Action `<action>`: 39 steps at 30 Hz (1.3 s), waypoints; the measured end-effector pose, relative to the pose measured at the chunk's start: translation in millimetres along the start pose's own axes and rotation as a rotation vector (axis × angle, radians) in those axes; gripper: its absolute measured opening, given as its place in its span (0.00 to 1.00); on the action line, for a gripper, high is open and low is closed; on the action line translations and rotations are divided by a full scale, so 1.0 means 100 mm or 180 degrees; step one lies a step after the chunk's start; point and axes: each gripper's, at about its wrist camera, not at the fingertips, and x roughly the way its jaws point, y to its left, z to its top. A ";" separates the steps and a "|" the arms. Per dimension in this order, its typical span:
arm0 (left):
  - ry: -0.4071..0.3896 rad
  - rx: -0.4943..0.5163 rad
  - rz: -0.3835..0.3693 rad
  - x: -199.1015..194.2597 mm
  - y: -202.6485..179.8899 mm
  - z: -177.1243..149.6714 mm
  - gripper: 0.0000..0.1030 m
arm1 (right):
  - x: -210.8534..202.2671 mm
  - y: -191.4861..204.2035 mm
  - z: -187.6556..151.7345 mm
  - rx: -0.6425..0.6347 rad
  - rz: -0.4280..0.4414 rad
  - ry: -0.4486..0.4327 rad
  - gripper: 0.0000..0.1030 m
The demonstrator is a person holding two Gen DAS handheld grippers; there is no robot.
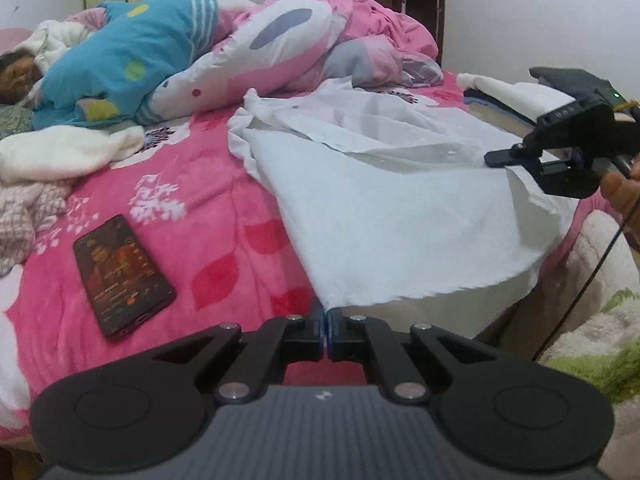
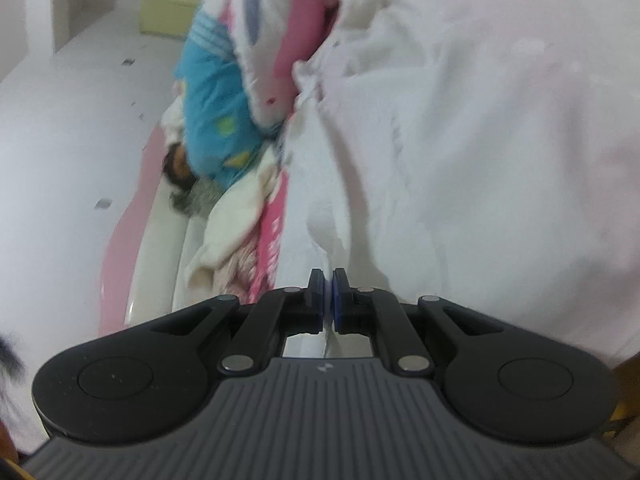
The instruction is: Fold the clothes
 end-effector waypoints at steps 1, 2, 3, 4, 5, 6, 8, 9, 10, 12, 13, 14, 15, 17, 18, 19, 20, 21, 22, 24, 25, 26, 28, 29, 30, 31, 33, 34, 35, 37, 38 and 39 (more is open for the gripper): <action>-0.0003 -0.0028 -0.0006 -0.02 0.03 -0.01 0.02 | 0.00 0.04 -0.02 -0.0111 -0.0030 0.0003 0.03; 0.0013 -0.0057 -0.0019 -0.01 0.05 -0.03 0.02 | 0.00 0.07 -0.03 -0.0264 -0.0184 -0.0010 0.03; 0.0047 -0.0085 -0.0038 0.01 0.07 -0.05 0.02 | 0.00 0.09 -0.03 -0.0437 -0.0420 -0.0031 0.06; 0.0091 -0.0121 -0.0059 0.05 0.09 -0.07 0.02 | 0.00 0.10 -0.03 -0.0609 -0.0656 -0.0052 0.06; 0.0117 -0.0134 -0.0077 0.08 0.08 -0.10 0.02 | 0.00 0.10 -0.02 -0.0724 -0.0911 -0.0068 0.06; 0.0140 -0.0145 -0.0094 0.11 0.08 -0.12 0.02 | -0.02 0.09 -0.01 -0.0742 -0.1063 -0.0084 0.05; 0.0144 -0.0132 -0.0118 0.13 0.06 -0.17 0.02 | -0.10 0.12 0.03 -0.0700 -0.1149 -0.0150 0.07; 0.0133 -0.0124 -0.0135 0.13 0.05 -0.18 0.02 | -0.14 0.19 0.04 -0.0755 -0.1179 -0.0223 0.08; 0.0097 -0.0138 -0.0171 0.12 0.05 -0.18 0.02 | -0.17 0.28 0.04 -0.0862 -0.1220 -0.0301 0.08; 0.0021 -0.0169 -0.0247 0.09 0.05 -0.18 0.02 | -0.16 0.51 0.02 -0.1141 -0.1273 -0.0393 0.12; -0.0017 -0.0184 -0.0285 0.08 0.05 -0.17 0.02 | -0.10 0.63 0.01 -0.1266 -0.1236 -0.0369 0.20; -0.0082 -0.0178 -0.0334 0.05 0.04 -0.17 0.02 | -0.01 0.75 -0.02 -0.1371 -0.1153 -0.0290 0.26; -0.0140 -0.0158 -0.0383 0.04 0.01 -0.15 0.02 | 0.13 0.86 -0.05 -0.1465 -0.1048 -0.0148 0.40; -0.0256 -0.0118 -0.0481 0.02 -0.06 -0.12 0.02 | 0.44 1.06 -0.14 -0.1629 -0.0825 0.0217 0.53; -0.0314 -0.0097 -0.0530 0.01 -0.09 -0.10 0.02 | 0.61 1.14 -0.21 -0.1671 -0.0733 0.0430 0.53; -0.0373 -0.0067 -0.0591 0.01 -0.13 -0.07 0.02 | 0.80 1.19 -0.28 -0.1689 -0.0655 0.0654 0.54; -0.0426 -0.0043 -0.0642 0.02 -0.17 -0.05 0.02 | 0.97 1.23 -0.34 -0.1677 -0.0608 0.0882 0.54; -0.0458 -0.0025 -0.0696 0.03 -0.20 -0.03 0.02 | 1.13 1.25 -0.41 -0.1620 -0.0603 0.1131 0.54; -0.0495 0.0009 -0.0752 0.05 -0.24 0.00 0.02 | 1.26 1.25 -0.46 -0.1551 -0.0619 0.1341 0.54; -0.0571 0.0081 -0.0864 0.08 -0.32 0.04 0.02 | 1.41 1.22 -0.53 -0.1458 -0.0708 0.1589 0.54; -0.0593 0.0113 -0.0908 0.11 -0.35 0.06 0.02 | 1.46 1.21 -0.55 -0.1449 -0.0759 0.1663 0.53; -0.0613 0.0144 -0.0951 0.13 -0.38 0.07 0.02 | 1.48 1.19 -0.56 -0.1468 -0.0811 0.1705 0.51; -0.0639 0.0196 -0.1024 0.19 -0.43 0.10 0.02 | 1.43 1.16 -0.55 -0.1480 -0.0862 0.1680 0.18; -0.0643 0.0215 -0.1053 0.21 -0.44 0.11 0.02 | 1.39 1.15 -0.54 -0.1482 -0.0880 0.1650 0.10; -0.0636 0.0231 -0.1074 0.22 -0.45 0.12 0.03 | 1.33 1.13 -0.51 -0.1448 -0.0871 0.1585 0.05; -0.0629 0.0246 -0.1096 0.23 -0.44 0.12 0.05 | 1.26 1.10 -0.46 -0.1381 -0.0839 0.1488 0.02; -0.0603 0.0161 -0.1082 0.24 -0.36 0.12 0.12 | 1.12 1.04 -0.34 -0.1254 -0.0777 0.1279 0.01; -0.0584 0.0072 -0.1063 0.25 -0.30 0.11 0.19 | 1.04 1.03 -0.28 -0.1198 -0.0746 0.1152 0.01; -0.0564 -0.0023 -0.1043 0.26 -0.25 0.11 0.21 | 0.95 1.01 -0.21 -0.1144 -0.0718 0.1035 0.01; -0.0449 -0.0249 -0.1030 0.32 -0.09 0.11 0.22 | 0.74 0.98 -0.08 -0.1067 -0.0676 0.0814 0.01; -0.0355 -0.0368 -0.1004 0.37 -0.03 0.12 0.22 | 0.66 0.96 -0.03 -0.1051 -0.0660 0.0723 0.01; -0.0260 -0.0458 -0.0975 0.43 0.05 0.14 0.22 | 0.58 0.95 0.03 -0.1041 -0.0647 0.0633 0.01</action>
